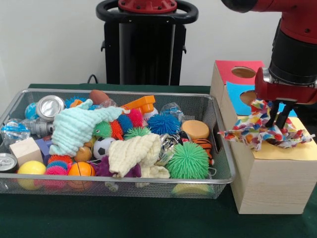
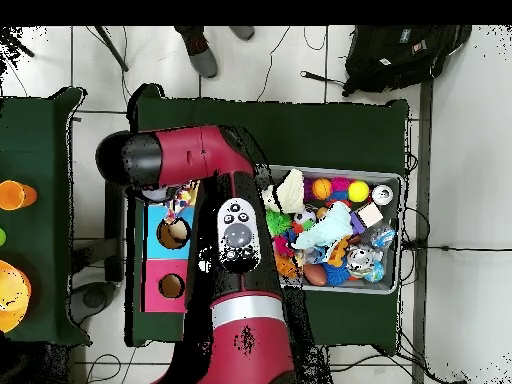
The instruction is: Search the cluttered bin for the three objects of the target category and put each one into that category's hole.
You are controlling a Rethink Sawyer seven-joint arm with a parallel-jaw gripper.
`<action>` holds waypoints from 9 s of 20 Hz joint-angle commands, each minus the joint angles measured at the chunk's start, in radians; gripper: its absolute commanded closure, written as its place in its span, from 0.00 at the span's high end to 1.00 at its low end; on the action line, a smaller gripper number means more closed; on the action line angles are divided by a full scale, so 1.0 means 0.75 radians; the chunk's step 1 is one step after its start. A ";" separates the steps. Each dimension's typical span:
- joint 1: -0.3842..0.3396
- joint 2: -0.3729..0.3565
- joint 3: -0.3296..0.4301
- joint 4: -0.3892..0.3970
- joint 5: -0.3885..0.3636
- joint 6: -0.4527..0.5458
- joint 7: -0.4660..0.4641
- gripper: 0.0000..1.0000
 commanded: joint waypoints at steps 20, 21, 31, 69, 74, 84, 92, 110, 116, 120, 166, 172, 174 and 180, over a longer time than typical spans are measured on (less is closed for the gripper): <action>-0.005 0.006 0.041 0.306 0.081 -0.240 0.193 0.00; -0.005 0.007 0.044 0.314 0.084 -0.250 0.195 0.00; 0.026 0.052 0.051 0.307 0.123 -0.324 0.249 0.00; 0.017 0.054 0.041 0.303 0.180 -0.389 0.200 0.00; 0.025 0.042 0.021 0.266 0.185 -0.293 0.170 0.00; 0.048 0.016 -0.001 0.249 0.195 -0.239 0.182 0.00; 0.047 -0.012 -0.008 0.260 0.200 -0.210 0.170 0.00; -0.011 -0.063 0.024 0.308 0.214 -0.198 0.113 1.00; -0.012 -0.049 0.024 0.288 0.217 -0.178 0.107 1.00; -0.008 -0.049 0.016 0.280 0.214 -0.175 0.109 1.00; -0.082 -0.141 0.008 0.130 0.166 0.106 0.025 0.00; -0.094 -0.141 0.005 0.130 0.151 0.095 0.004 0.00; -0.107 -0.136 0.007 0.119 0.148 0.105 -0.013 0.00; -0.140 -0.119 0.013 0.075 0.143 0.141 -0.041 0.00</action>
